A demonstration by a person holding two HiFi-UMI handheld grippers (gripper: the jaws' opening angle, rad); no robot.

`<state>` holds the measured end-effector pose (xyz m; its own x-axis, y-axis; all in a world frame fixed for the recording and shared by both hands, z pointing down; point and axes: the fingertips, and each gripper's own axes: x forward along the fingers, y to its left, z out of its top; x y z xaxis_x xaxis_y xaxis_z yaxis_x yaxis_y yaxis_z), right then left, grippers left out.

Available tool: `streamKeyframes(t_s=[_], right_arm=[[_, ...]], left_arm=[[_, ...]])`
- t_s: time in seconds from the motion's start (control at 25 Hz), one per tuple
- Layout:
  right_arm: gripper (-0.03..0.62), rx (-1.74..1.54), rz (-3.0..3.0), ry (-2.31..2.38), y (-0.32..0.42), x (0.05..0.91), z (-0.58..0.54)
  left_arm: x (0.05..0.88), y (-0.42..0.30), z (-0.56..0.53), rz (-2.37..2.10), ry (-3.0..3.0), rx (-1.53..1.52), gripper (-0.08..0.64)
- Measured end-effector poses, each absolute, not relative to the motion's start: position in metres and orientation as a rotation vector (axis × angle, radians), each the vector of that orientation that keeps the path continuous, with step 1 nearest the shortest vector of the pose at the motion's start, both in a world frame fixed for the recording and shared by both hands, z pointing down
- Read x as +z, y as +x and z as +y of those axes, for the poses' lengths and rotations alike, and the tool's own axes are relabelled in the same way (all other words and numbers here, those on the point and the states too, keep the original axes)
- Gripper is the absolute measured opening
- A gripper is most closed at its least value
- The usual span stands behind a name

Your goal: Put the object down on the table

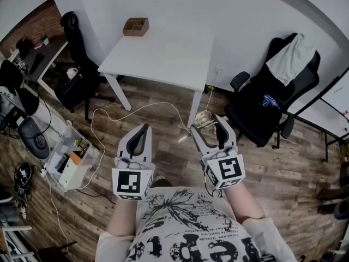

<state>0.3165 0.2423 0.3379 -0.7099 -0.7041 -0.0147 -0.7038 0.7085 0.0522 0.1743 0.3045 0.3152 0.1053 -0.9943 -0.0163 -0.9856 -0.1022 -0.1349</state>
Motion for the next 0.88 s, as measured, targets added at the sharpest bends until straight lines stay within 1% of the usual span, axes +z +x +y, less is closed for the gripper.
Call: streamKeyframes(t_s=[0.4,0.88], right_arm=[[0.281,-0.052,-2.894,1.194,0.316,0.339,0.24],[0.281,-0.004,-2.843,1.14,0.299,0.367,0.231]], left_arm=[[0.311,0.175,0.304,2.035,-2.254,-0.115,0.012],[0.337,0.162,0.295,2.063,-2.283,-0.146,0.012]])
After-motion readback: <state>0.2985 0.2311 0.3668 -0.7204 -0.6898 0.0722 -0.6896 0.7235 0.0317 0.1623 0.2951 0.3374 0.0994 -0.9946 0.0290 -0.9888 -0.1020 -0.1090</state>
